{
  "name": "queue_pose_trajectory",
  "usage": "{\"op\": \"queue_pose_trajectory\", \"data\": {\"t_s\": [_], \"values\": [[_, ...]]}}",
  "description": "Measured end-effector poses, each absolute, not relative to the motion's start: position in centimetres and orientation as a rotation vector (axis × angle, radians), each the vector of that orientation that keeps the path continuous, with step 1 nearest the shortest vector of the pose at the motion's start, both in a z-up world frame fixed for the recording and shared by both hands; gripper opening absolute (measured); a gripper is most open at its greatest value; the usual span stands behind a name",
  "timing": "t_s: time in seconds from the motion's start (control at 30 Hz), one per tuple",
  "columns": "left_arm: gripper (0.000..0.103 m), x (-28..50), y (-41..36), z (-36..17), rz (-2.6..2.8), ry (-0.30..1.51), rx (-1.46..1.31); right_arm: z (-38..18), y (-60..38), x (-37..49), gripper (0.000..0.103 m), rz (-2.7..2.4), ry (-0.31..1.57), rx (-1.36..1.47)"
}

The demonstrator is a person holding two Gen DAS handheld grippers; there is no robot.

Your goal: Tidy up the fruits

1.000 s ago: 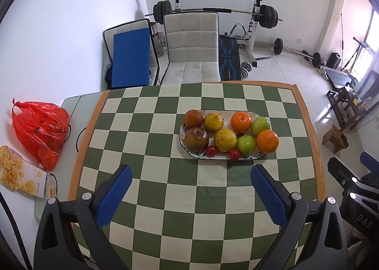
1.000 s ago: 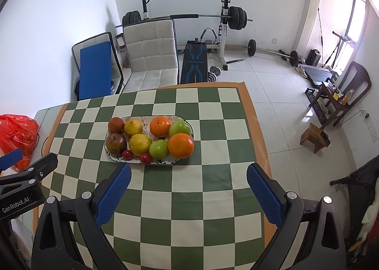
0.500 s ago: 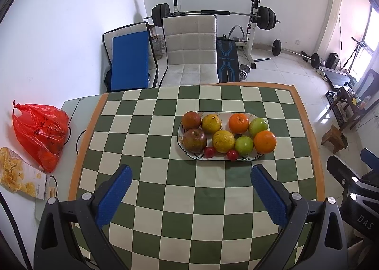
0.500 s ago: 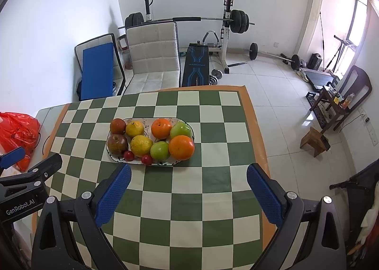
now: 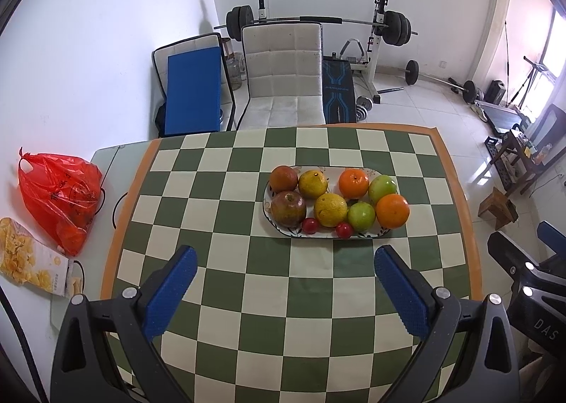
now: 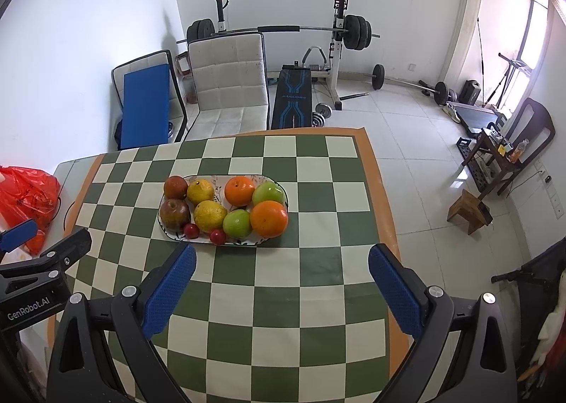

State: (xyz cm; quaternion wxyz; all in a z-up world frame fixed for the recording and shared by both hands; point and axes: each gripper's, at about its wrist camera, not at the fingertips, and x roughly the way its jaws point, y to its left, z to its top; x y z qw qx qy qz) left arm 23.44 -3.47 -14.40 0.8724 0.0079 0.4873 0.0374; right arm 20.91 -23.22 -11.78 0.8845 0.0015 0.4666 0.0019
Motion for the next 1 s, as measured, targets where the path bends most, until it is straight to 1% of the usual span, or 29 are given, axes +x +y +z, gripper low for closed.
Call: {"op": "queue_pose_trajectory", "data": {"t_s": [1.0], "values": [[0.103,22.8,-3.4,-13.6,0.083,1.006,0.015,-10.2,-23.7,20.5,0.1,0.017,0.957,0.009]]}}
